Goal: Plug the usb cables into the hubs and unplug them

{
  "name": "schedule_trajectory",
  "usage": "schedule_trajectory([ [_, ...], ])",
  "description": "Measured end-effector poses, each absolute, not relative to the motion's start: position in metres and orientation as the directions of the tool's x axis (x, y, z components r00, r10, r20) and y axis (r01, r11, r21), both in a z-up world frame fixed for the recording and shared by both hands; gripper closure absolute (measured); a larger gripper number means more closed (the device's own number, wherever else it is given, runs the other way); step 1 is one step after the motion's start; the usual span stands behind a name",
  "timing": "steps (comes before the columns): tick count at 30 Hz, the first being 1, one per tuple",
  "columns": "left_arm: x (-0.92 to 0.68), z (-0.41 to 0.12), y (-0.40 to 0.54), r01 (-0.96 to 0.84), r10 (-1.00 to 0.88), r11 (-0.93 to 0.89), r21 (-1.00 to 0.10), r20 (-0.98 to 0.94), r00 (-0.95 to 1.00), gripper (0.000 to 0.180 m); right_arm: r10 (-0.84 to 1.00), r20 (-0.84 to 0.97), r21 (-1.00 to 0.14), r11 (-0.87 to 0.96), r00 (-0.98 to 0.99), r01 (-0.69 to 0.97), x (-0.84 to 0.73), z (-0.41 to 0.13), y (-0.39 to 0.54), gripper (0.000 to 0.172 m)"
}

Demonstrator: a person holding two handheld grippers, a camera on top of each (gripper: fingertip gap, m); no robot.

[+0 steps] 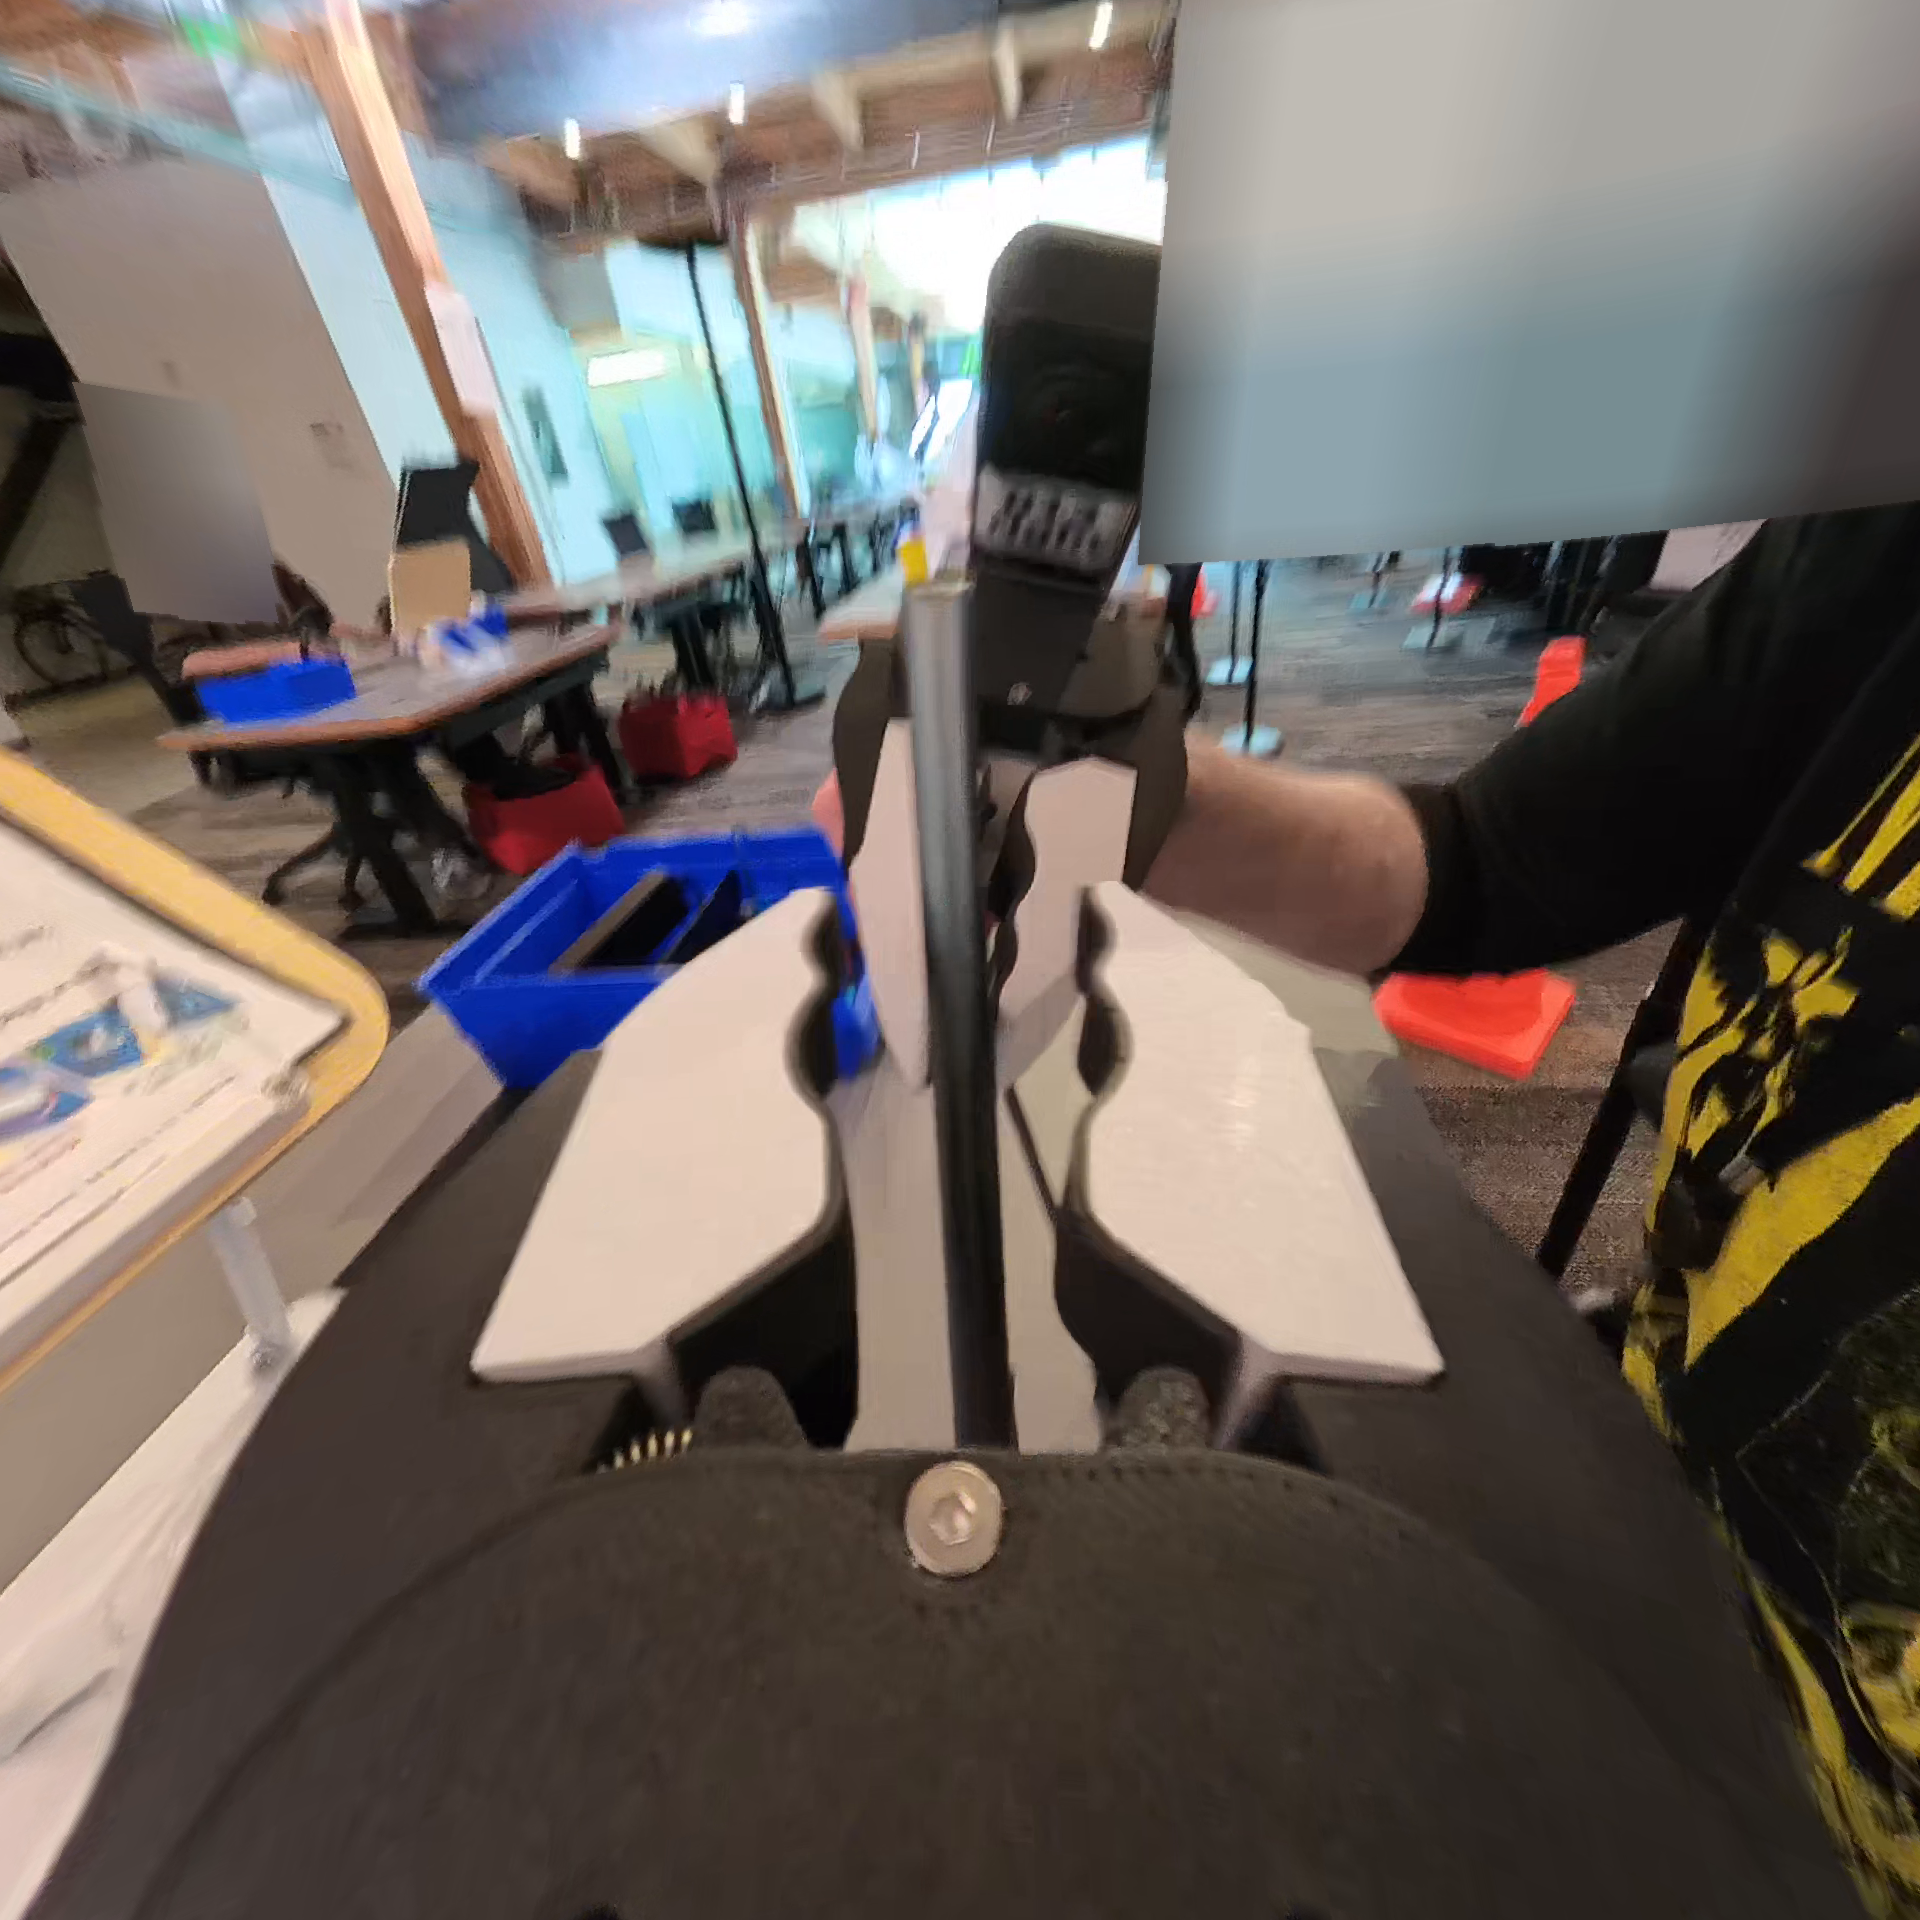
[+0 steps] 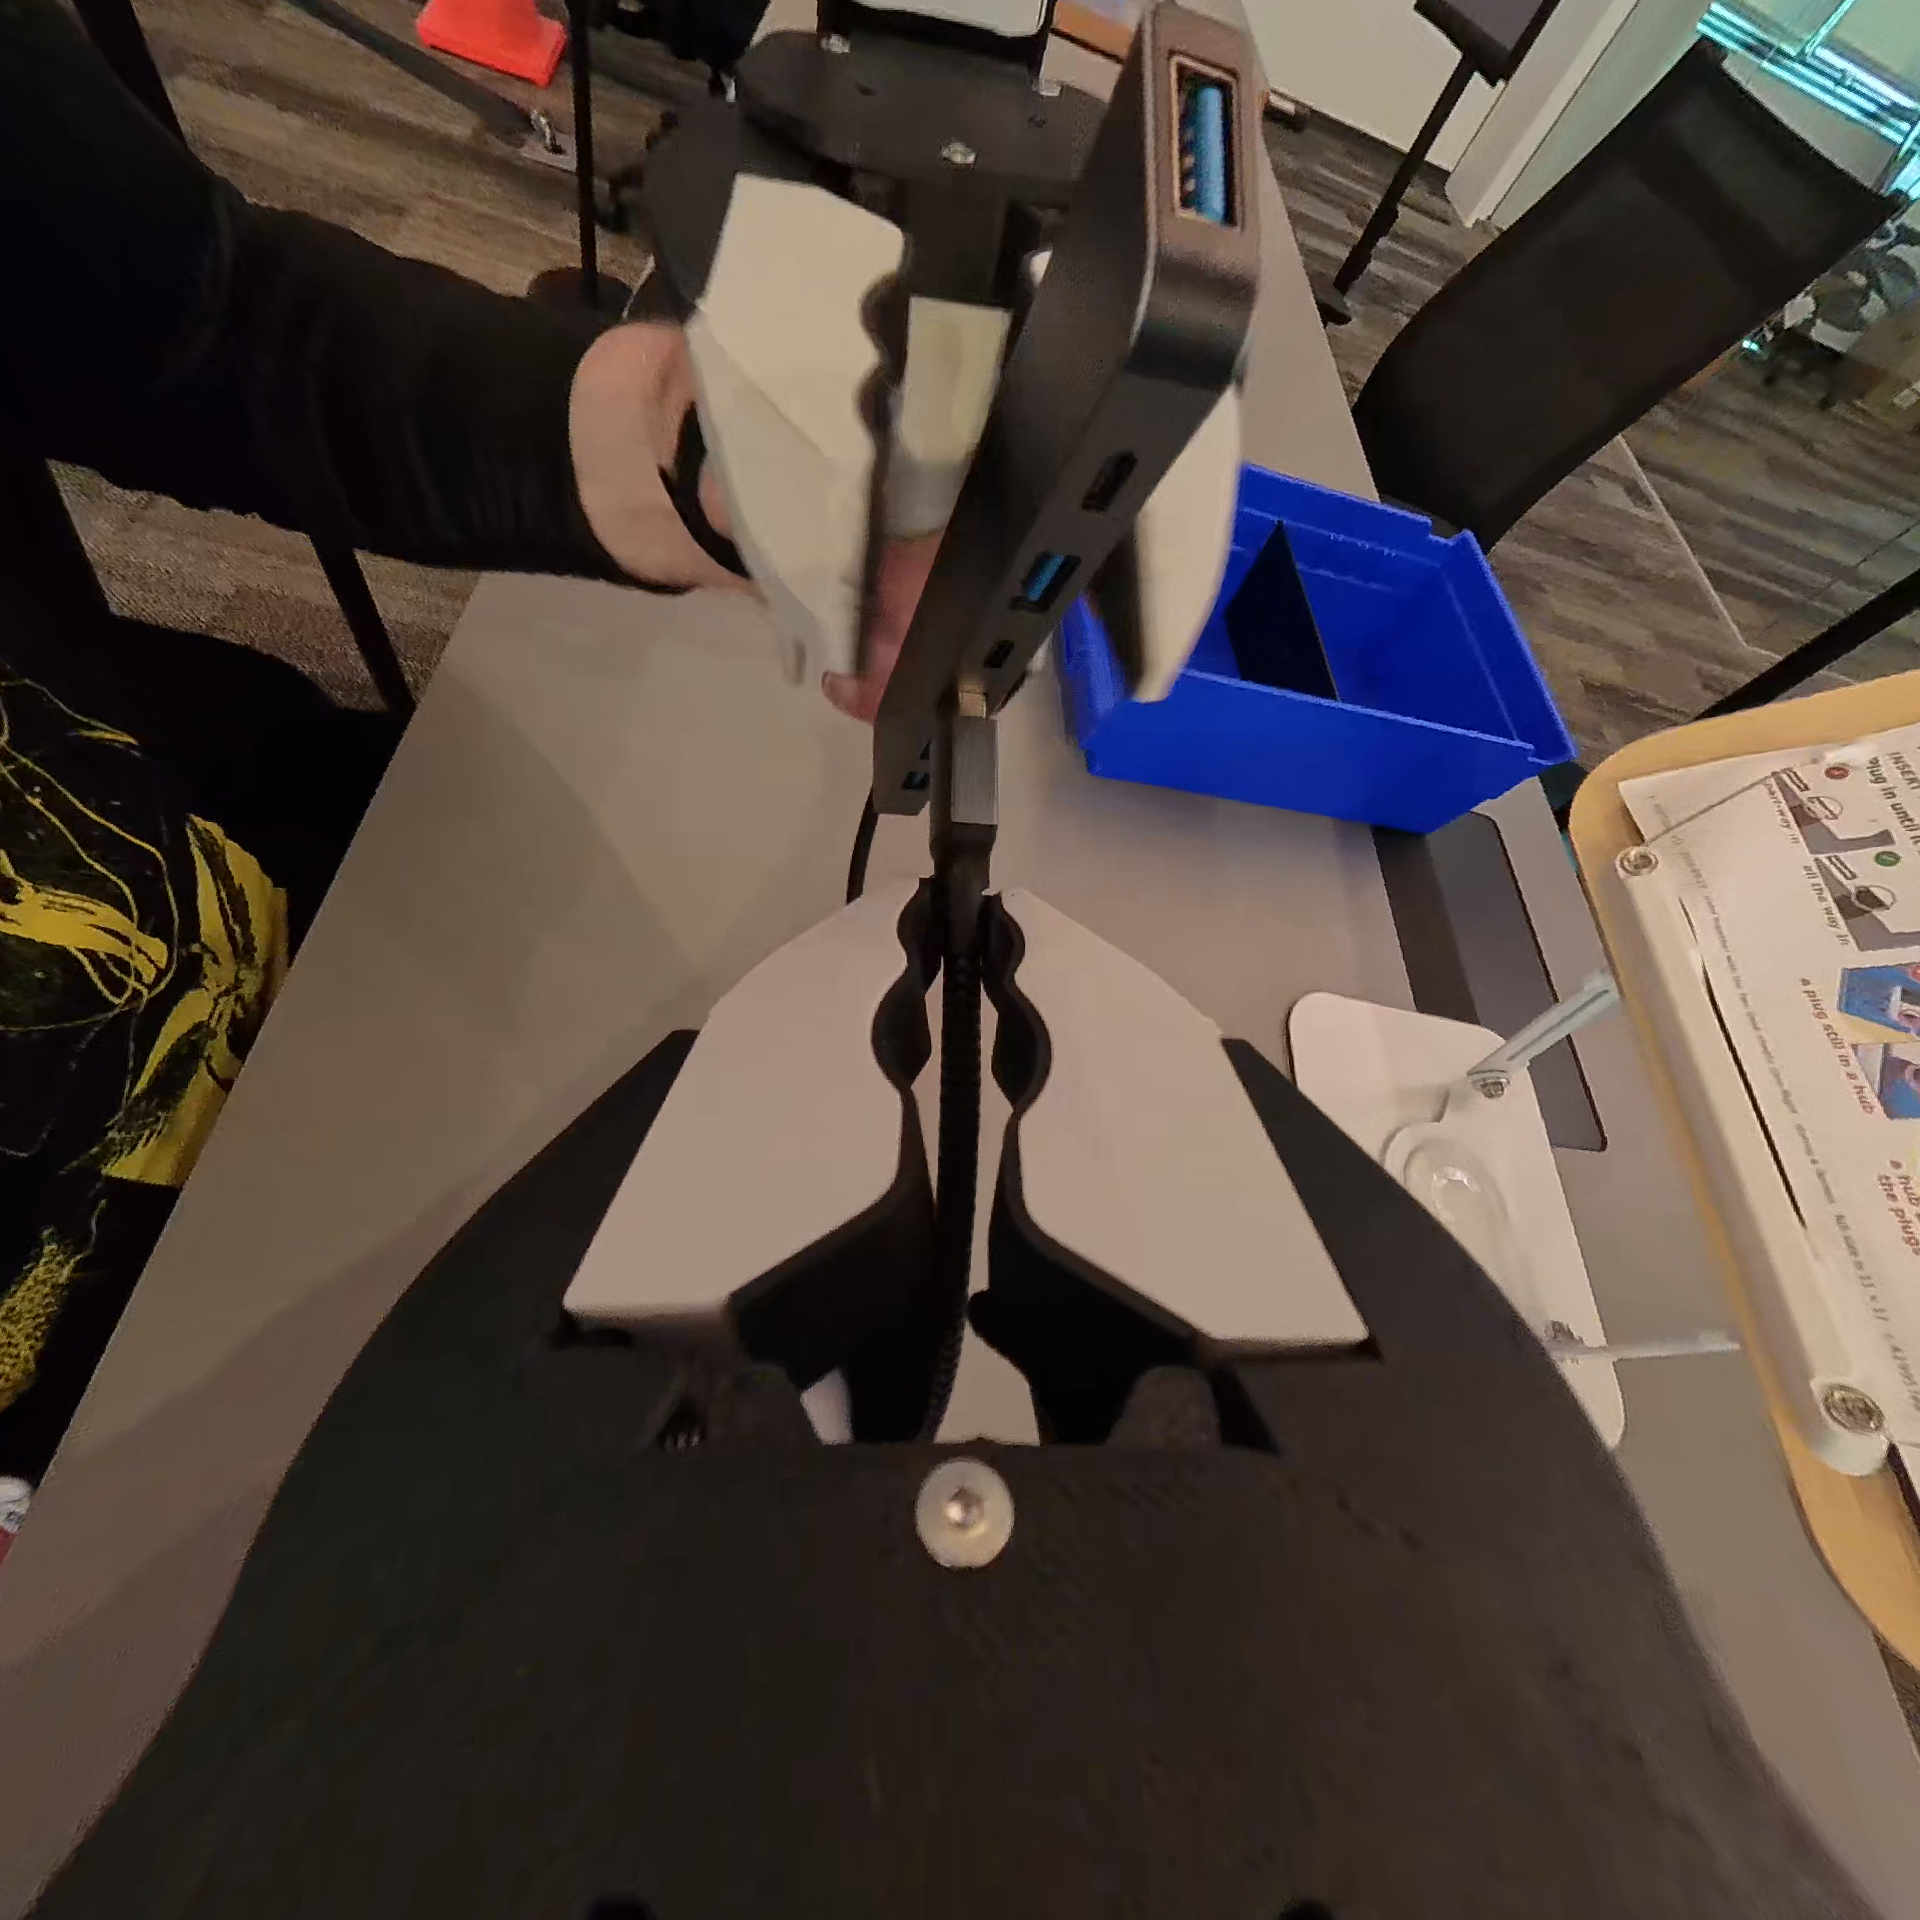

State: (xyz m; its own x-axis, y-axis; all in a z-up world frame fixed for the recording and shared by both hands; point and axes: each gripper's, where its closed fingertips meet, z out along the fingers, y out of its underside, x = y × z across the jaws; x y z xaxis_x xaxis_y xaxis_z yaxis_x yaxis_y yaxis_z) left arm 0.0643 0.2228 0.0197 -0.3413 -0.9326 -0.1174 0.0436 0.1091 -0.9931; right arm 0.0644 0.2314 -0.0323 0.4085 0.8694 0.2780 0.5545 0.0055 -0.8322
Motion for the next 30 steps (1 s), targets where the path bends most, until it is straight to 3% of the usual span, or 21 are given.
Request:
schedule_trajectory([
  [6, 0.067, -0.012, 0.223, -0.124, -0.919, 0.213, -0.969, -0.156, -0.362, 0.156, 0.866, 0.288, -0.815, -0.003, 0.409, 0.579, 0.077, -0.035, 0.227, 0.165],
  [9, 0.07, -0.014, 0.219, -0.111, -0.914, 0.21, -0.971, -0.155, -0.375, 0.169, 0.875, 0.277, -0.82, 0.0, 0.397, 0.573, 0.077, -0.035, 0.224, 0.165],
  [13, 0.071, -0.01, 0.222, -0.083, -0.921, 0.215, -0.973, -0.174, -0.349, 0.169, 0.87, 0.242, -0.875, 0.004, 0.43, 0.484, 0.075, -0.026, 0.225, 0.163],
  [15, 0.072, -0.012, 0.22, -0.081, -0.919, 0.218, -0.973, -0.177, -0.353, 0.169, 0.878, 0.223, -0.891, 0.007, 0.423, 0.454, 0.071, -0.021, 0.223, 0.15],
  [19, 0.072, -0.015, 0.215, -0.089, -0.912, 0.217, -0.972, -0.169, -0.374, 0.169, 0.883, 0.26, -0.868, 0.035, 0.392, 0.496, 0.065, -0.027, 0.223, 0.163],
  [27, 0.069, -0.011, 0.206, -0.053, -0.909, 0.27, -0.961, -0.236, -0.344, 0.169, 0.885, 0.302, -0.839, 0.069, 0.355, 0.54, 0.064, -0.025, 0.213, 0.163],
  [30, 0.054, 0.009, 0.212, 0.023, -0.928, 0.199, -0.98, -0.196, -0.317, 0.168, 0.866, 0.35, -0.794, 0.072, 0.357, 0.603, 0.079, -0.029, 0.21, 0.163],
])
